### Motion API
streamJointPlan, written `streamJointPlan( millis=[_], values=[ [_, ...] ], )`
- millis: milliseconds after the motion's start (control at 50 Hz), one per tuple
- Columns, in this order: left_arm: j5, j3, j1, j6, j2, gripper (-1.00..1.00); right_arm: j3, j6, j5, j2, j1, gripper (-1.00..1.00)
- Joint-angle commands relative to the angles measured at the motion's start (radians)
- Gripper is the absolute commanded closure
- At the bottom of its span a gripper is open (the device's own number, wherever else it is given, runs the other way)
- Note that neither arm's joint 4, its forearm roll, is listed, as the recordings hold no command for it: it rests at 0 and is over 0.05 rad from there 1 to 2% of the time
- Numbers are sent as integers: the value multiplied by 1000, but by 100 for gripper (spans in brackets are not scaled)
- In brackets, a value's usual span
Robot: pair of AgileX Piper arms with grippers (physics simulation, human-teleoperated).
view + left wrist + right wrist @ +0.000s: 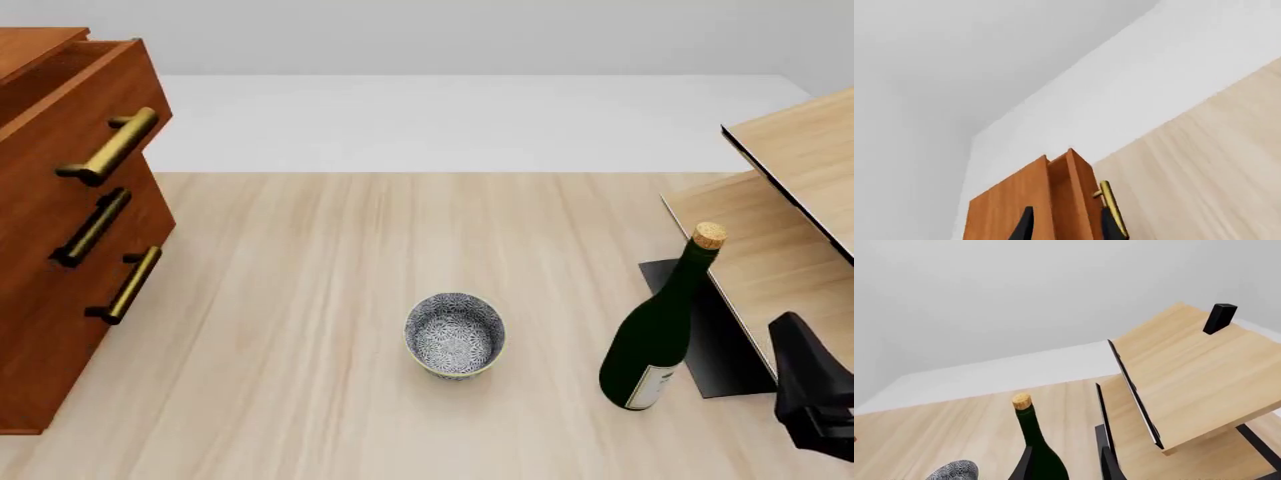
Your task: Close the bottom drawer of the cabinet and open the top drawer.
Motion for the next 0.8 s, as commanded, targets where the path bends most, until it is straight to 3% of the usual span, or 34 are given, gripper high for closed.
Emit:
streamJointPlan(
  millis=[20,140,160,480,800],
  values=[
    [104,-134,-20,-429,159,-100,1,-12,8,-4,5,-100],
    [50,-32,26,-417,134,-100,1,-19,6,-2,9,-100],
    [49,-27,31,-448,135,-100,1,-21,5,-1,8,-100],
    [-31,201,77,-514,63,-100,1,-33,18,-15,15,-100],
    [-107,341,146,-540,36,-100,1,-38,23,-20,9,-100]
  ],
)
